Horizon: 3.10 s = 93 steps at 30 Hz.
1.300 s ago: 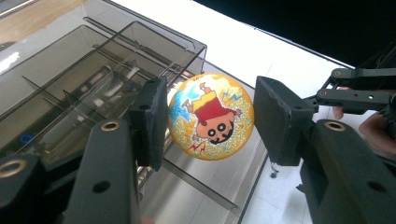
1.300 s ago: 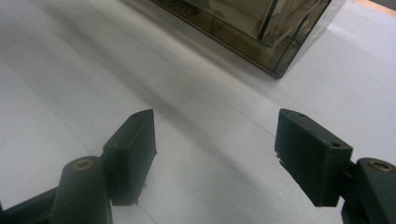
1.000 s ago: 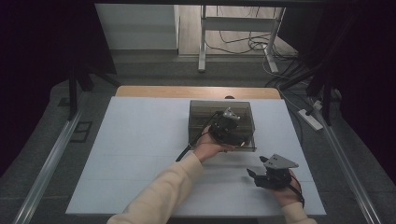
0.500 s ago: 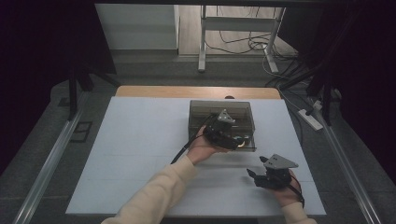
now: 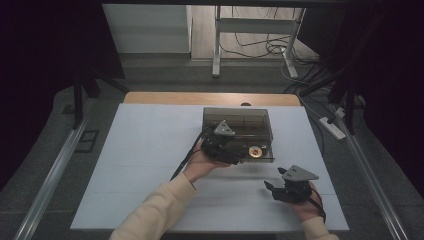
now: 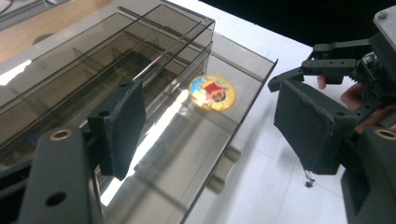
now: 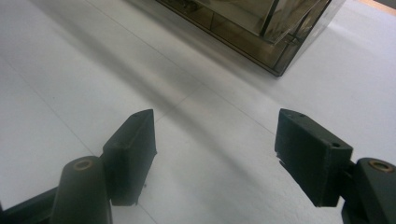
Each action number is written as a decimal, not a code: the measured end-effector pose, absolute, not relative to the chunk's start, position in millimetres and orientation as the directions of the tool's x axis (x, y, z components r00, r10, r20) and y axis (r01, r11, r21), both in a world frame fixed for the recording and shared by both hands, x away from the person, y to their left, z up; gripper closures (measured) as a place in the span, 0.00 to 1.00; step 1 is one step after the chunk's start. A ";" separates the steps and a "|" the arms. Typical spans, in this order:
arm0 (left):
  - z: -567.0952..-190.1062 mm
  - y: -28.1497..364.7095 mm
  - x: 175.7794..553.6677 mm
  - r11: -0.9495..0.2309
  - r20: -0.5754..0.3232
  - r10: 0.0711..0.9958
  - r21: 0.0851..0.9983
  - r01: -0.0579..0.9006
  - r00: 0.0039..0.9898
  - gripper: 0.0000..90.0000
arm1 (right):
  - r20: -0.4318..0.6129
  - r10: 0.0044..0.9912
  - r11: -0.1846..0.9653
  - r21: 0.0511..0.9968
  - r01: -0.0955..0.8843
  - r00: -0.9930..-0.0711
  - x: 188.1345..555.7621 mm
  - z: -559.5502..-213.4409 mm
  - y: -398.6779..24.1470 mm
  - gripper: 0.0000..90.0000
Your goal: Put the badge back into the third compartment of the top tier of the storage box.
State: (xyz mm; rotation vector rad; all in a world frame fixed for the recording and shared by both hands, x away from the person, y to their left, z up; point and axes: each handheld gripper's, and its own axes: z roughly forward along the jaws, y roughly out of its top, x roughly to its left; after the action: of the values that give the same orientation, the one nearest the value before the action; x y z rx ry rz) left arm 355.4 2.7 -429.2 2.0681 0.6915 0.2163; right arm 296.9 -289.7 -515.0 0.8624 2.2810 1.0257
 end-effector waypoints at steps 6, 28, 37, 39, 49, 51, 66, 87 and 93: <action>-431.1 23.8 346.1 -0.413 -0.101 0.570 0.822 0.391 0.815 0.28 | -0.174 0.714 0.518 0.784 0.344 -0.679 297.1 -515.0 -289.8 0.33; -441.9 81.1 325.3 -0.362 -0.118 0.633 0.829 0.427 0.765 0.28 | -0.178 0.715 0.520 0.782 0.343 -0.676 296.7 -515.0 -289.6 0.32; -443.4 100.3 312.3 -0.338 -0.124 0.661 0.831 0.442 0.740 0.28 | -0.177 0.717 0.518 0.782 0.346 -0.674 296.2 -514.8 -289.9 0.33; -443.9 104.5 309.4 -0.333 -0.124 0.664 0.834 0.440 0.737 0.28 | -0.178 0.717 0.519 0.782 0.345 -0.674 296.0 -514.6 -290.0 0.32; -459.7 132.0 293.0 -0.335 -0.114 0.698 0.820 0.464 0.707 0.28 | -0.179 0.716 0.520 0.783 0.343 -0.675 295.9 -514.3 -290.5 0.32; -463.0 137.2 290.5 -0.337 -0.113 0.705 0.815 0.471 0.700 0.28 | -0.179 0.717 0.519 0.782 0.344 -0.674 295.7 -514.1 -290.4 0.33; -489.2 182.9 266.3 -0.294 -0.137 0.763 0.797 0.528 0.631 0.28 | -0.180 0.718 0.518 0.784 0.342 -0.673 295.4 -513.6 -290.6 0.32; -508.8 210.6 247.1 -0.287 -0.131 0.805 0.768 0.572 0.579 0.27 | -0.179 0.718 0.514 0.788 0.339 -0.672 295.4 -513.3 -290.9 0.33; -511.2 213.1 246.1 -0.286 -0.134 0.809 0.762 0.581 0.573 0.27 | -0.178 0.716 0.515 0.787 0.339 -0.675 295.0 -513.2 -290.4 0.32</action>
State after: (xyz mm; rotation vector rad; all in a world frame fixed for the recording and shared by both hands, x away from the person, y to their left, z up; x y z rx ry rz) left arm 246.1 213.1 -511.2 1.9932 1.1114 0.3551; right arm 295.0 -290.4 -513.2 0.8616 2.2710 1.0268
